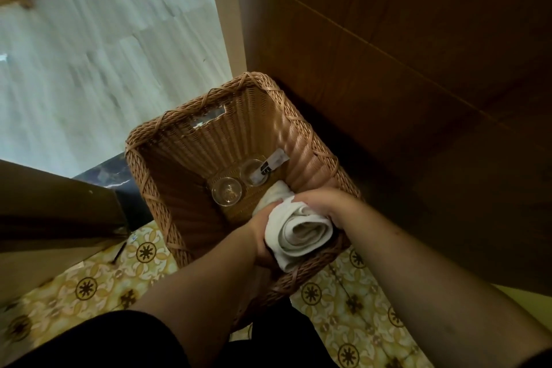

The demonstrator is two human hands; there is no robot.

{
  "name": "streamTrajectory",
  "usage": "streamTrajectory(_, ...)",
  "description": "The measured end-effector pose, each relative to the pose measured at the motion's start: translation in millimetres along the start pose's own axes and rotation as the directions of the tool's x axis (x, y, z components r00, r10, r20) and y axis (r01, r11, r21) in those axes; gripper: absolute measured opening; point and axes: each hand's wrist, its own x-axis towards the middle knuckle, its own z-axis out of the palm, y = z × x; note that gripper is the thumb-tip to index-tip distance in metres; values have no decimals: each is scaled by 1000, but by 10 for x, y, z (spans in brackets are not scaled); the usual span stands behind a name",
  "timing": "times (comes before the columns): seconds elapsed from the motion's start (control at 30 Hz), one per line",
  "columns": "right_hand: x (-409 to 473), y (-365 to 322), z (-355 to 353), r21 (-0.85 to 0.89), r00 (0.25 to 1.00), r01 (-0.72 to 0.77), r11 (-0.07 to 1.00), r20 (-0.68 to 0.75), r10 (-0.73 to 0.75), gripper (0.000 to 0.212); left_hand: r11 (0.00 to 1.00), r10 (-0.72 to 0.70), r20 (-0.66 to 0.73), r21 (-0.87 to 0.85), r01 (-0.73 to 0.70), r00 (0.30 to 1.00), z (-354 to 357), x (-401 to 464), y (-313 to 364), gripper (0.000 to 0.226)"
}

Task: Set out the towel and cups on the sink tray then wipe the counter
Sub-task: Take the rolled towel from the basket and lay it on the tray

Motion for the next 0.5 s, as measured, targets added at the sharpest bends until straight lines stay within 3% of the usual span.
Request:
streamTrajectory(0.07,-29,17,-24,37,1000,-5,999,-3,6,60,995,82,15,49,-83,997,12,-1,36,22)
streamTrajectory(0.1,-68,22,-38,50,1000,-15,999,-5,16,62,998,65,65,-17,-64,996,27,-26,62,24)
streamTrajectory(0.17,-81,30,-61,59,999,-23,998,-27,25,61,994,7,130,-107,7,992,40,-114,99,51)
streamTrajectory(0.27,-143,10,-69,47,998,-12,999,-54,14,57,997,-4,189,-72,18,982,-13,-190,157,80)
streamTrajectory(0.37,-250,-6,-101,33,999,43,999,-9,-43,59,998,-9,228,-56,22,974,-52,-325,179,65)
streamTrajectory(0.5,-289,-34,-241,222,993,-11,975,120,-16,62,998,62,262,-13,-61,963,-100,-596,253,47)
